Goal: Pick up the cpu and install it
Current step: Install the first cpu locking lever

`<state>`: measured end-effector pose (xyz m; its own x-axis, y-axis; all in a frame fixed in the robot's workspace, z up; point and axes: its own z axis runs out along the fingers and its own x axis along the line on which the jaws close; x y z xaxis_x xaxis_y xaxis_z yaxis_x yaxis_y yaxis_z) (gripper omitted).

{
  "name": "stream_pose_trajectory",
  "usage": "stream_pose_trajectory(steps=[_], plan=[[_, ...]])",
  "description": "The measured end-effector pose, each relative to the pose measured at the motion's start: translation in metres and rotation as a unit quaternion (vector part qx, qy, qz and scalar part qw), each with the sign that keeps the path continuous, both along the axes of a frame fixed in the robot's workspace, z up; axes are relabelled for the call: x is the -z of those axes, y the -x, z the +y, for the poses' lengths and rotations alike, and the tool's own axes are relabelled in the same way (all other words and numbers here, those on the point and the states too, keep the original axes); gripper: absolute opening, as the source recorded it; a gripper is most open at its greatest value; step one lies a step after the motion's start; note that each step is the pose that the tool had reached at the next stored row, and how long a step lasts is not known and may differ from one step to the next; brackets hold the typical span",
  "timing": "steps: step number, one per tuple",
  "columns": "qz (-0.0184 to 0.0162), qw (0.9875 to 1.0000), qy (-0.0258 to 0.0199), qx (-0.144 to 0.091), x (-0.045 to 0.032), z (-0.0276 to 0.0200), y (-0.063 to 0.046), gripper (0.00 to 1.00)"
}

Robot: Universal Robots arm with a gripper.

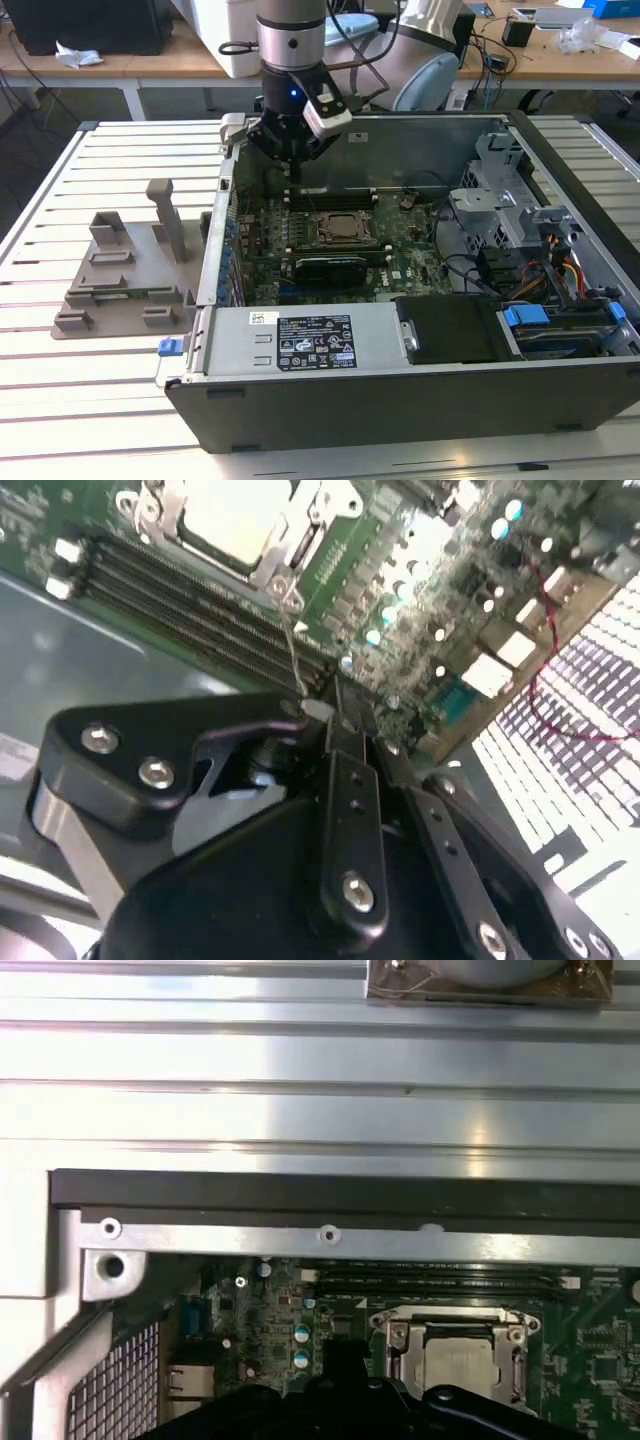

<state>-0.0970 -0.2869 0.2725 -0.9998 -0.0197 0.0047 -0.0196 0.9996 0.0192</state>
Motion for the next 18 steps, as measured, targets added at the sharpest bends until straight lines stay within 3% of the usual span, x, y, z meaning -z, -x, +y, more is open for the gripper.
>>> stream_pose_trajectory(steps=[3, 7, 8, 10, 12, 15, 18], plan=[[0.0001, 1.0, 0.0001, -0.003, 0.0069, 0.001, -0.003, 0.11], [0.0019, 1.0, 0.0, -0.006, 0.008, 0.001, -0.022, 0.11], [0.0037, 1.0, -0.0009, -0.009, 0.0087, 0.001, -0.031, 0.11], [0.0044, 0.9998, -0.008, -0.017, 0.0092, 0.001, -0.037, 0.11], [0.0047, 0.9996, -0.0115, -0.025, 0.0102, 0.001, -0.042, 0.11], [0.0063, 0.9991, -0.0121, -0.04, 0.0193, 0.001, -0.053, 0.11], [0.007, 0.9986, -0.012, -0.05, 0.0299, 0.001, -0.054, 0.11]])
